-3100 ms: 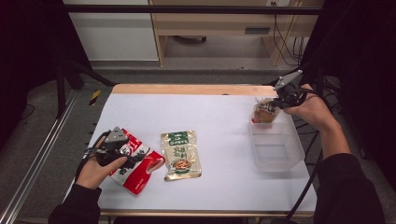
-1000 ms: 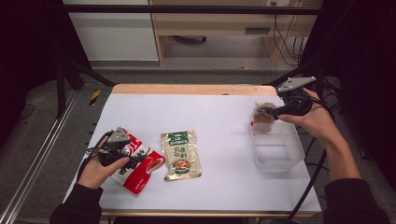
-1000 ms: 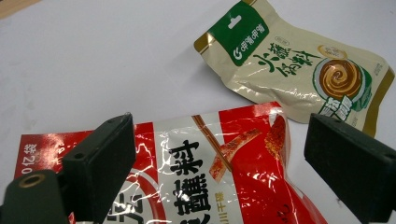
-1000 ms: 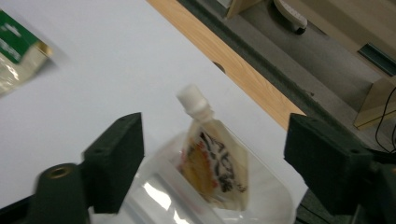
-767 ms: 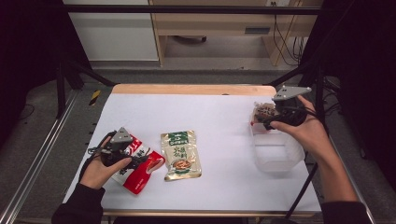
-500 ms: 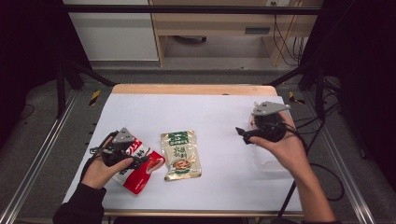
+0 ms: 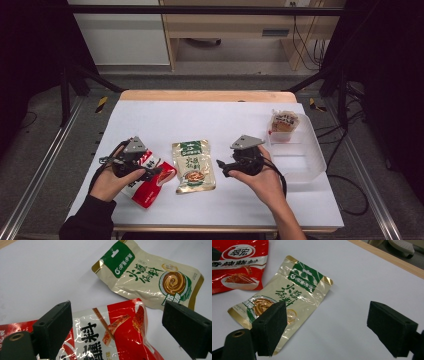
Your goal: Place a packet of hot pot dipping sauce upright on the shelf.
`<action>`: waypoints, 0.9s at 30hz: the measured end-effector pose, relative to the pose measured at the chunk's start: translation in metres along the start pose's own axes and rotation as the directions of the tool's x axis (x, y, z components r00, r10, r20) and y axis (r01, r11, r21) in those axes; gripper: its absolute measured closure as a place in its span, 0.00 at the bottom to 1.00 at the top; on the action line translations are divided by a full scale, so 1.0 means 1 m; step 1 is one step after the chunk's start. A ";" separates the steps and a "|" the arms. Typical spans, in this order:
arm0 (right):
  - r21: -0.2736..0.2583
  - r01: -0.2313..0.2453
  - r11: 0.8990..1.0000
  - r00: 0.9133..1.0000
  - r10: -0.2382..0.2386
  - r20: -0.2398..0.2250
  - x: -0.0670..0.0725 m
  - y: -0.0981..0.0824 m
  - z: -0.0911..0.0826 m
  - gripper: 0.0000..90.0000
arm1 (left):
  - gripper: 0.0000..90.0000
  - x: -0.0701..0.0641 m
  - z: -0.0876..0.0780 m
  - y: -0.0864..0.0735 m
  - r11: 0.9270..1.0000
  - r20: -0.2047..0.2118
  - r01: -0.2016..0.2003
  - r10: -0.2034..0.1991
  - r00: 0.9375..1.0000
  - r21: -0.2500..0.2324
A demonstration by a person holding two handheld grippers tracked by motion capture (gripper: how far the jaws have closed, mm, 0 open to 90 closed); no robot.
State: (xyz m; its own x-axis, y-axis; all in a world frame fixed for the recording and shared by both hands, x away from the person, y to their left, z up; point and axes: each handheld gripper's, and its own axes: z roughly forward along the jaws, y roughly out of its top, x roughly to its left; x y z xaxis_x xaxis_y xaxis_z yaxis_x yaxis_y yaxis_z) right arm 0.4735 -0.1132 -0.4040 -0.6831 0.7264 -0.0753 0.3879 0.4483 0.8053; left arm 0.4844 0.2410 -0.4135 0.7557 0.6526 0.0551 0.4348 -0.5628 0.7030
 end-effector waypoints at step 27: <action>0.034 -0.003 0.999 0.999 0.002 0.043 0.014 -0.036 0.025 0.21 | 0.17 0.015 0.072 0.033 0.994 0.078 -0.065 0.058 0.995 0.083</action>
State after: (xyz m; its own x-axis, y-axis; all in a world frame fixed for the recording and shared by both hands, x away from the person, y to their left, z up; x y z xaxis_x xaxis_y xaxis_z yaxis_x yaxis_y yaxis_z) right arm 0.4655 -0.1064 -0.4488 -0.6551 0.7490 -0.0992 0.4112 0.4636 0.7848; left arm 0.5452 0.1958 -0.4402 0.8157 0.5771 0.0407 0.4239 -0.6441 0.6367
